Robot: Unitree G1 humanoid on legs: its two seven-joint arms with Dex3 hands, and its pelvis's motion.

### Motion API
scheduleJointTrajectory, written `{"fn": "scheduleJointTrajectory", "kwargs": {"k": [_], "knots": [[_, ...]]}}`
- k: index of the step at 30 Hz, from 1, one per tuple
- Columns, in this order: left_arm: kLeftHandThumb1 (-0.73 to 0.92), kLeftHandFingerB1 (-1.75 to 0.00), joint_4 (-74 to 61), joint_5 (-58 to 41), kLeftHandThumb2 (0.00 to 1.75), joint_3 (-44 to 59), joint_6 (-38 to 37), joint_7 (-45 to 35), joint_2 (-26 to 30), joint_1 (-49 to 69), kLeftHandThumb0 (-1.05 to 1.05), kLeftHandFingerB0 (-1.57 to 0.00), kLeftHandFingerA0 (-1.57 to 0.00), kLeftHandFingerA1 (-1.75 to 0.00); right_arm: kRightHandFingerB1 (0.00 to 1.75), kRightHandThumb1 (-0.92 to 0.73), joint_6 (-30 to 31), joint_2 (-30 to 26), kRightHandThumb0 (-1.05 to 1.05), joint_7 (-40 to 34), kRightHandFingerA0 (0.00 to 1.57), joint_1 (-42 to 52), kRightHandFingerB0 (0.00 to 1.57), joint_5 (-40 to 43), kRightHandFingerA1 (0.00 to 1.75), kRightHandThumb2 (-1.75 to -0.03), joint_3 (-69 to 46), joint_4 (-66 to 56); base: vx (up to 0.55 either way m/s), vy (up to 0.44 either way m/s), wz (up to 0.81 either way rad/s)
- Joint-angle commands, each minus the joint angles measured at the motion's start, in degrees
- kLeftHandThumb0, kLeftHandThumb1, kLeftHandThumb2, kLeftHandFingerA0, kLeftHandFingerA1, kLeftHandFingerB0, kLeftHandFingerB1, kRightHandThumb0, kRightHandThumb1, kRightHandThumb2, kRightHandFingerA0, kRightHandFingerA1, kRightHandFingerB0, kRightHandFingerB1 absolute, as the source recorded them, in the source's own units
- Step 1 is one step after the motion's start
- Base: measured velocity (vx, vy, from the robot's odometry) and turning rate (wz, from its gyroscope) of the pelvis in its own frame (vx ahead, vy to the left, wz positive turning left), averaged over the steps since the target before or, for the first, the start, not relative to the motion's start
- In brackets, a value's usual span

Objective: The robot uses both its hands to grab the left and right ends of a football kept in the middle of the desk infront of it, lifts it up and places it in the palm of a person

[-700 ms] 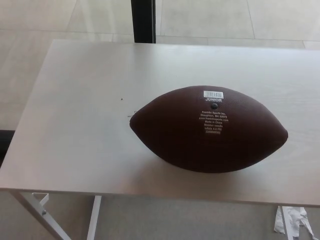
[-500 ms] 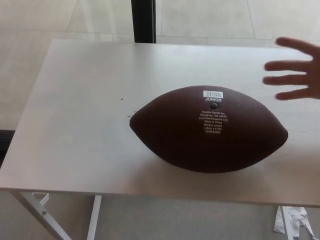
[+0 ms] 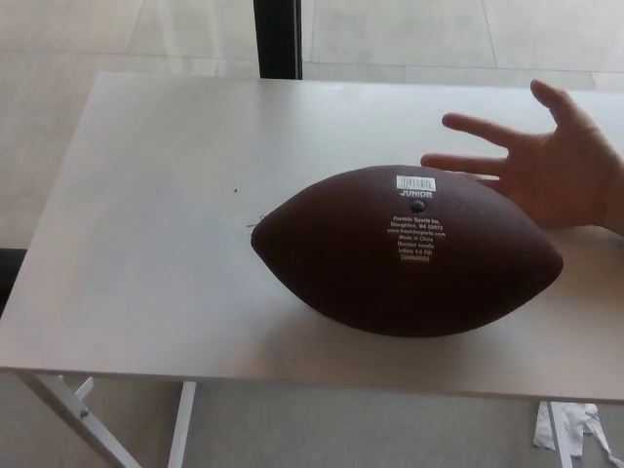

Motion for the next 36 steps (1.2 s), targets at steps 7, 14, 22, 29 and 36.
{"fn": "scheduleJointTrajectory", "kwargs": {"k": [7,14,22,29,36], "knots": [[0.76,-0.44,-12.0,0.7,1.04,-15.3,15.0,6.2,-0.4,-21.6,-0.79,-0.11,-0.19,-0.51,0.43,-0.84,14.9,5.8,-0.90,-8.8,0.47,-13.1,0.28,7.2,0.50,-0.66,10.5,-22.1,0.00,0.000,0.00],[0.92,-0.36,-15.6,2.8,0.70,-26.2,15.5,5.5,-5.9,-21.4,-0.81,-0.24,-0.30,-0.49,0.28,-0.87,18.5,12.1,-0.86,-9.1,0.37,-14.1,0.23,6.0,0.41,-0.67,19.7,-25.5,0.00,0.000,0.00],[0.83,-0.41,-15.5,3.2,0.81,-33.1,14.2,5.3,-14.1,-14.4,-0.87,-0.19,-0.29,-0.52,0.30,-0.89,17.4,20.4,-0.81,-9.8,0.44,-7.3,0.32,3.5,0.43,-0.67,26.6,-26.4,0.00,0.000,0.00],[0.92,-0.38,-13.2,4.7,0.74,-35.3,10.8,5.0,-16.3,-10.4,-0.84,-0.19,-0.28,-0.51,0.29,-0.92,15.5,23.2,-0.83,-9.9,0.44,-3.7,0.28,2.8,0.41,-0.68,28.4,-24.4,0.00,0.000,0.00],[0.92,-0.38,-11.3,6.4,0.75,-37.8,9.6,3.4,-15.9,-8.2,-0.84,-0.22,-0.25,-0.50,0.30,-0.92,14.2,24.7,-0.84,-10.2,0.42,-2.4,0.31,1.5,0.39,-0.69,29.8,-22.0,0.00,0.000,0.00]]}}
